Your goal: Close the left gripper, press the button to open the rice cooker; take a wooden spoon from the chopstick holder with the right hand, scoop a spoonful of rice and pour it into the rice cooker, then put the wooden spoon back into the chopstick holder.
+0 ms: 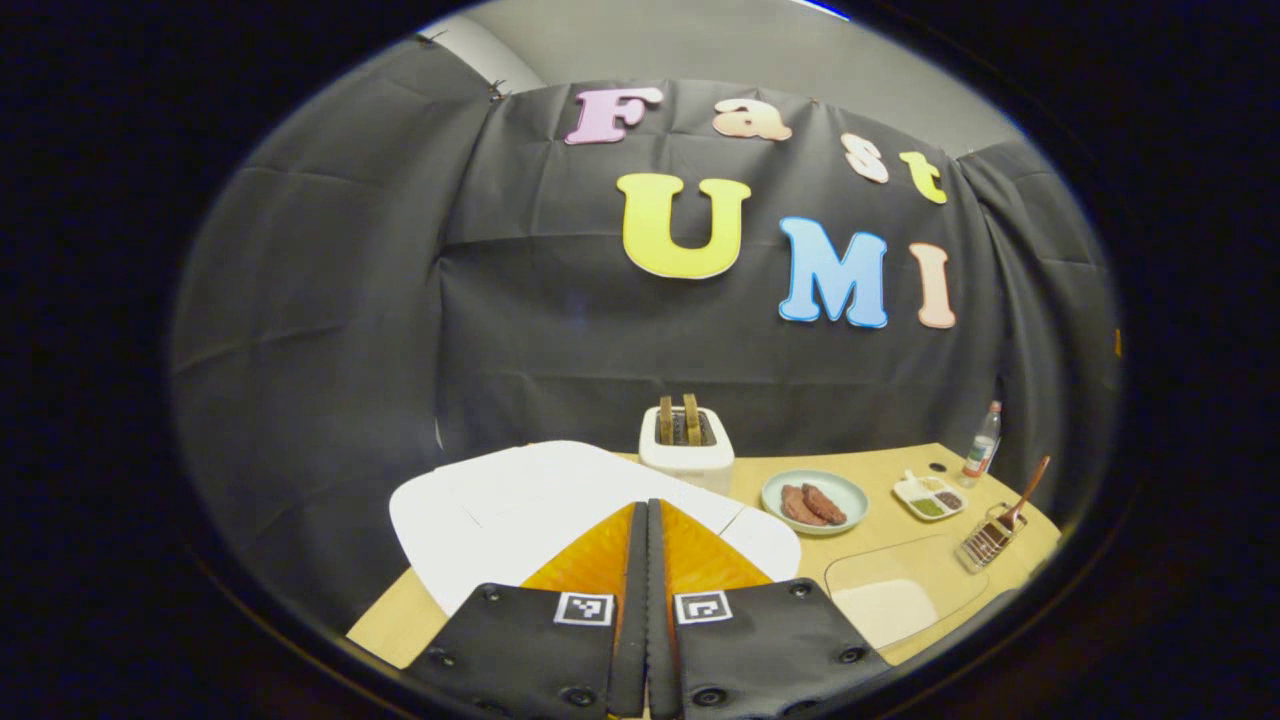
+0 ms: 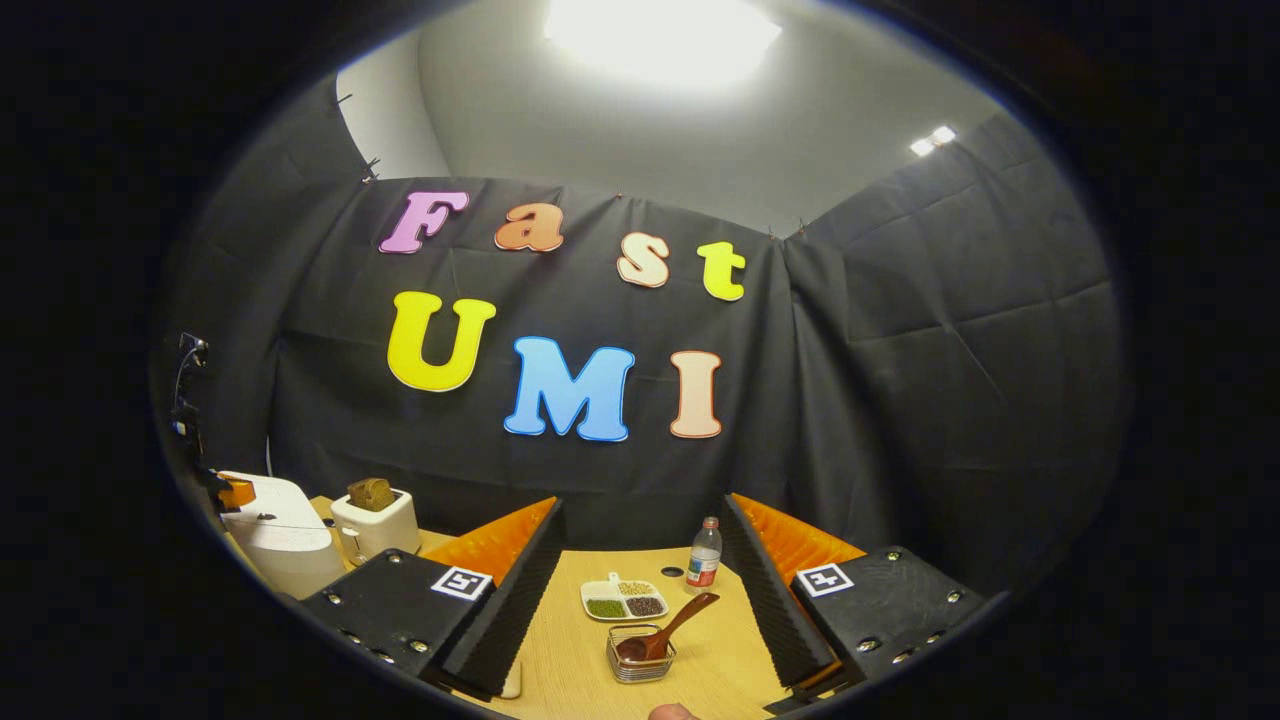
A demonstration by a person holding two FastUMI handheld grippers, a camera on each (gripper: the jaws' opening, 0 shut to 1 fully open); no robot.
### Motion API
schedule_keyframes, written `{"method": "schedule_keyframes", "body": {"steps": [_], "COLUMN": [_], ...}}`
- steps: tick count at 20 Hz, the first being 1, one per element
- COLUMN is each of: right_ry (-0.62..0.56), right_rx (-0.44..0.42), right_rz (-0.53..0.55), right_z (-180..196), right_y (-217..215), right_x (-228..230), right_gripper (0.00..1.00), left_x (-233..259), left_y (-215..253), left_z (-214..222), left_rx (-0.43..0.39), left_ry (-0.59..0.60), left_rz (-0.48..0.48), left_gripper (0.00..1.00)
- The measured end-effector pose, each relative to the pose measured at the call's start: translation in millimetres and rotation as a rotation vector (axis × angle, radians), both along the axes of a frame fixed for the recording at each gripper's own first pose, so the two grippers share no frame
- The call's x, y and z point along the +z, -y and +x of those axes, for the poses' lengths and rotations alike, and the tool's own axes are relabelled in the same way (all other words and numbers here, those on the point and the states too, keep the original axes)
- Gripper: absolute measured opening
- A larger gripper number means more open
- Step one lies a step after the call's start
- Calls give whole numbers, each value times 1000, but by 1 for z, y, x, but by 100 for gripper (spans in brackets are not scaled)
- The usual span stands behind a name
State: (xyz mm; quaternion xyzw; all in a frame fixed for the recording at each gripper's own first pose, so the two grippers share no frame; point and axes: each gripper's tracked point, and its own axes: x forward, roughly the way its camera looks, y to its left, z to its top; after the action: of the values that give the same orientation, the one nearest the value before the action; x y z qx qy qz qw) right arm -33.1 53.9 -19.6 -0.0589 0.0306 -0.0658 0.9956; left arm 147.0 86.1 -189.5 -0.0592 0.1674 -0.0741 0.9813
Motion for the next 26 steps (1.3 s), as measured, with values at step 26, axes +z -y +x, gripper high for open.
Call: {"method": "schedule_keyframes", "body": {"steps": [26], "right_ry": [16], "right_rx": [54], "right_rz": [32], "right_z": [8], "right_y": [41], "right_x": [4], "right_gripper": [95], "left_x": [36], "left_y": [-23], "left_z": [8], "left_rx": [142], "left_ry": [25], "left_rz": [64], "left_gripper": [8]}}
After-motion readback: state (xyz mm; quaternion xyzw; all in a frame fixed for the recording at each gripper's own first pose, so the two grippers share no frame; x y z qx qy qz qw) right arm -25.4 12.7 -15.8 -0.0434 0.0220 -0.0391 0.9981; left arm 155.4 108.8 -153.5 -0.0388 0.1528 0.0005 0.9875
